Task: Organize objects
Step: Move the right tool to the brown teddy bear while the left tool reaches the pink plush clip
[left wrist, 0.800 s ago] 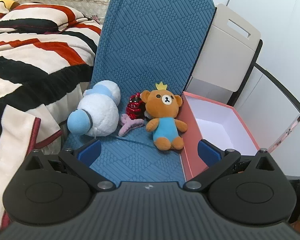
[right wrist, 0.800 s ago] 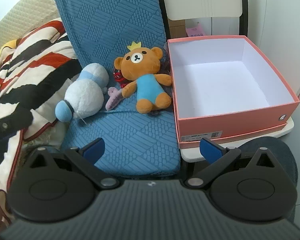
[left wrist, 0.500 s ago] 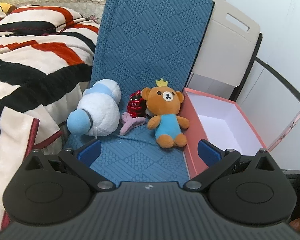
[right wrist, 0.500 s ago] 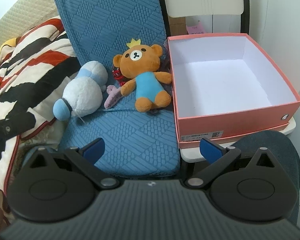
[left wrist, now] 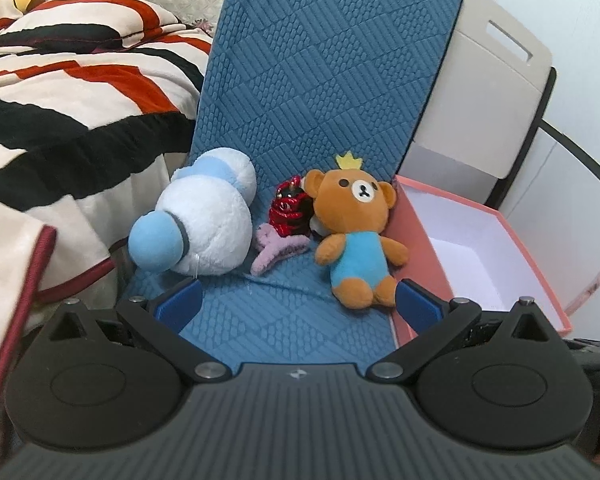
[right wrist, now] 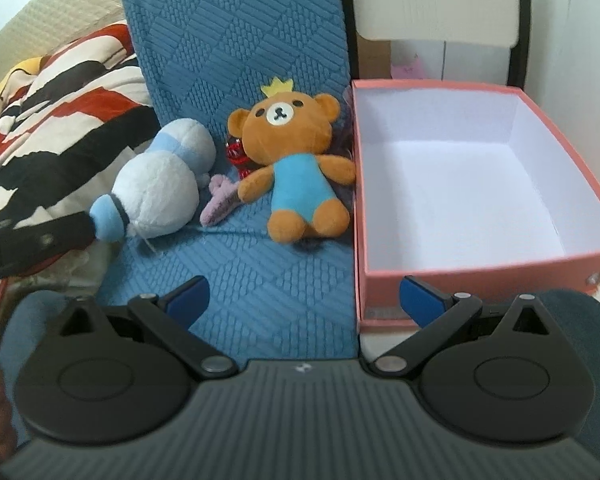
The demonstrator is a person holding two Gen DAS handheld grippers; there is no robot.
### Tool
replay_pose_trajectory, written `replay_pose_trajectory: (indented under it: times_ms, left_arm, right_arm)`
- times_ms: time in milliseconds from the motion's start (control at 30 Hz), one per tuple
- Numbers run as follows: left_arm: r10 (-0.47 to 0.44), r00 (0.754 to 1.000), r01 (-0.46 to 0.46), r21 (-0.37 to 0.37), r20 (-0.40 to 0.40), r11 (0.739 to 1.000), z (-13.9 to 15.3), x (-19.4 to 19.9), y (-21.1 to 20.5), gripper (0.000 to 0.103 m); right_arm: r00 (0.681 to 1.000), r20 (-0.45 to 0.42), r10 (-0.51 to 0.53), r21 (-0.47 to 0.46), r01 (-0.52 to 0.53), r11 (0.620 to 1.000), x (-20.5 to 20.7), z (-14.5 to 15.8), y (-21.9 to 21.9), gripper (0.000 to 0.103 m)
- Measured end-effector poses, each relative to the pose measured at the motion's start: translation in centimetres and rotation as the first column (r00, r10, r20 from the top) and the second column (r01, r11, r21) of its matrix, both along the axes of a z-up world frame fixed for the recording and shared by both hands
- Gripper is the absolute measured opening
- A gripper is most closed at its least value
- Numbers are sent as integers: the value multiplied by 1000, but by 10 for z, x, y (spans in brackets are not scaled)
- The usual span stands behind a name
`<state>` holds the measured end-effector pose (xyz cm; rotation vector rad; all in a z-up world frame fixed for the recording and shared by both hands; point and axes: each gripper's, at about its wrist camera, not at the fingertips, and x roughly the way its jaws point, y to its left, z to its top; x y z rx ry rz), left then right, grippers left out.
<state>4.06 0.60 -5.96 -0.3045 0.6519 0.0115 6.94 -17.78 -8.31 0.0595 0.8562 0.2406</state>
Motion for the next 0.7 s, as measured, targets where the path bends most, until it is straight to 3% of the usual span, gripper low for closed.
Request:
replay_pose_trajectory:
  times_ms: [167, 400, 600, 700]
  left_arm:
    - [11, 1000, -11, 16, -16, 1000, -34, 36, 3, 103]
    - [-34, 999, 36, 62, -40, 997, -58, 69, 1, 103]
    - [-57, 998, 60, 82, -42, 995, -69, 96, 3, 102]
    - [-46, 997, 51, 88, -58, 995, -75, 109, 6, 91]
  right_arm:
    - [998, 39, 43, 11, -43, 999, 15, -15, 8, 102]
    - [992, 79, 99, -28, -97, 995, 37, -32, 22, 82]
    - [974, 155, 168, -85, -156, 984, 52, -37, 36, 82]
    - [970, 164, 182, -103, -166, 981, 62, -42, 41, 82]
